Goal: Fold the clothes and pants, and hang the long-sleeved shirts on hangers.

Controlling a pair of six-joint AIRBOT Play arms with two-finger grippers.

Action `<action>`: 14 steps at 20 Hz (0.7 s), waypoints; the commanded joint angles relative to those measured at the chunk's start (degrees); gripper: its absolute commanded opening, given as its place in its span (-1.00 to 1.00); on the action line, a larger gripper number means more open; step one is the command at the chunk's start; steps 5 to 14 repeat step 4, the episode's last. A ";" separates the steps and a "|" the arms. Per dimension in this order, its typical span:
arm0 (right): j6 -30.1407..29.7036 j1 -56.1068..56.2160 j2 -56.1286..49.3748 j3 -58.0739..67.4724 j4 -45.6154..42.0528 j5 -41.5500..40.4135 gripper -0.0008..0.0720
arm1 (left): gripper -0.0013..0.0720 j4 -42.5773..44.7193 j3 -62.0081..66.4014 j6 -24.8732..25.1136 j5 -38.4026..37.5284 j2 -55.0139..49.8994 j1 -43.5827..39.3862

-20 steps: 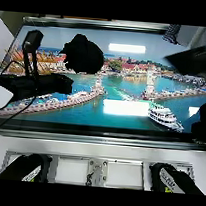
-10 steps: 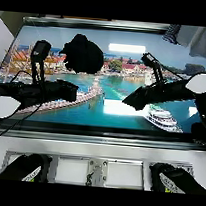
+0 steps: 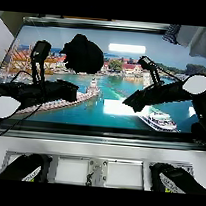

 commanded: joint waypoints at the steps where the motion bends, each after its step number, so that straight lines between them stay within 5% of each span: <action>1: 0.00 0.07 -0.04 -0.02 0.02 0.00 -0.93 | -0.93 0.00 -0.02 0.00 0.02 0.04 -0.04; 14: 0.00 0.07 -0.04 -0.02 0.02 0.00 -0.93 | -0.93 0.00 -0.02 0.00 0.00 0.04 -0.04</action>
